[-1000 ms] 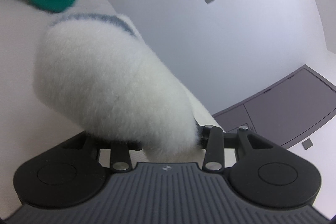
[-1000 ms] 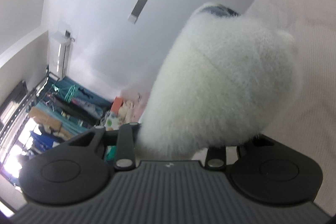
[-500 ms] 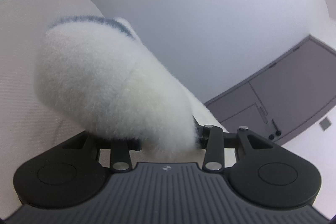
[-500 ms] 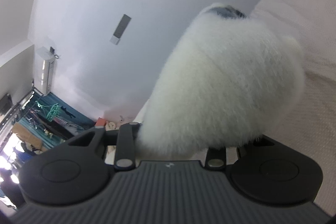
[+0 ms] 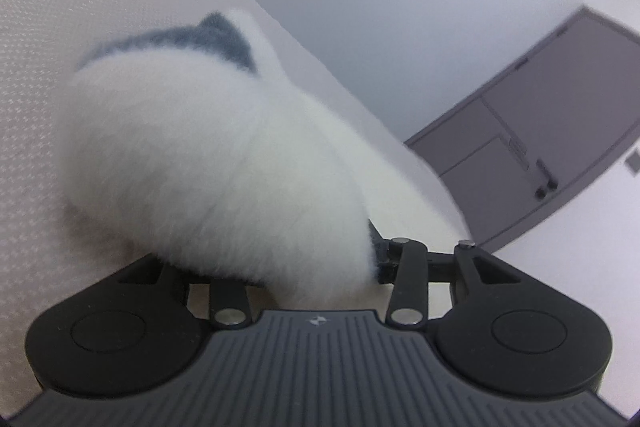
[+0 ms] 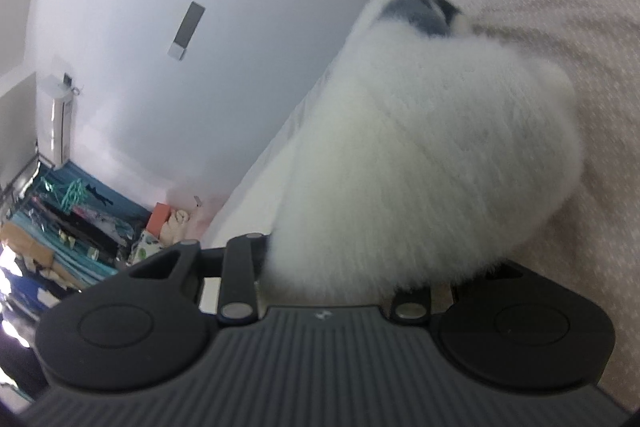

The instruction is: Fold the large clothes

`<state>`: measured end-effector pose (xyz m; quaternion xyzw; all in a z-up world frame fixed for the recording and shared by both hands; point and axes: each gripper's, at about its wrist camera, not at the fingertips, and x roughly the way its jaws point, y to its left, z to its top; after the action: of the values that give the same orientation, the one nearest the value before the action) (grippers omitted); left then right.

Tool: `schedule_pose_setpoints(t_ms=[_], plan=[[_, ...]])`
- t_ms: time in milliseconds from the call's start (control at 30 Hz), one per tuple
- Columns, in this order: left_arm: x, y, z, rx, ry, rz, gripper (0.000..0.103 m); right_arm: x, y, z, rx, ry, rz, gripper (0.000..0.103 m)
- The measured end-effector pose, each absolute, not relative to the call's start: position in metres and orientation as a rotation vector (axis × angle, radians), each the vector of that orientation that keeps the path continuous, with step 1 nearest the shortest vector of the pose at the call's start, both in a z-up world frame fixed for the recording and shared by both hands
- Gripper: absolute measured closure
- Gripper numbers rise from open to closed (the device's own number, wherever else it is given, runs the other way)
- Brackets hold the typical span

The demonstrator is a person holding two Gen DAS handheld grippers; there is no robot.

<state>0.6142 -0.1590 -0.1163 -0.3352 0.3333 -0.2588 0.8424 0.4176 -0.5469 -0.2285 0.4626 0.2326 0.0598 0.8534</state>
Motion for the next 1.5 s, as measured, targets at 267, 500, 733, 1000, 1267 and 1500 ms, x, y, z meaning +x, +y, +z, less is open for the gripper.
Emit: schedule_pose_setpoints(t_ms=[267, 500, 733, 1000, 1267, 1500], plan=[[0.618, -0.162, -0.126, -0.706, 0.719, -0.553, 0.048, 0.404, -0.548, -0.252, 0.981, 0.478, 0.121, 0.052], [0.587, -0.144, -0.098, -0.631, 0.770, -0.532, 0.043, 0.398, -0.542, -0.222, 0.952, 0.560, 0.028, 0.046], [0.541, -0.105, -0.041, -0.551, 0.745, -0.534, 0.043, 0.344, -0.531, -0.170, 0.793, 0.536, -0.076, 0.045], [0.473, -0.117, 0.062, -0.346, 0.648, -0.536, 0.043, 0.284, -0.506, -0.073, 0.621, 0.417, -0.023, 0.046], [0.380, -0.122, 0.133, -0.192, 0.508, -0.522, 0.043, 0.214, -0.448, 0.017, 0.395, 0.339, 0.056, 0.043], [0.285, -0.117, 0.156, -0.077, 0.409, -0.516, 0.043, 0.157, -0.406, 0.048, 0.275, 0.302, 0.077, 0.039]])
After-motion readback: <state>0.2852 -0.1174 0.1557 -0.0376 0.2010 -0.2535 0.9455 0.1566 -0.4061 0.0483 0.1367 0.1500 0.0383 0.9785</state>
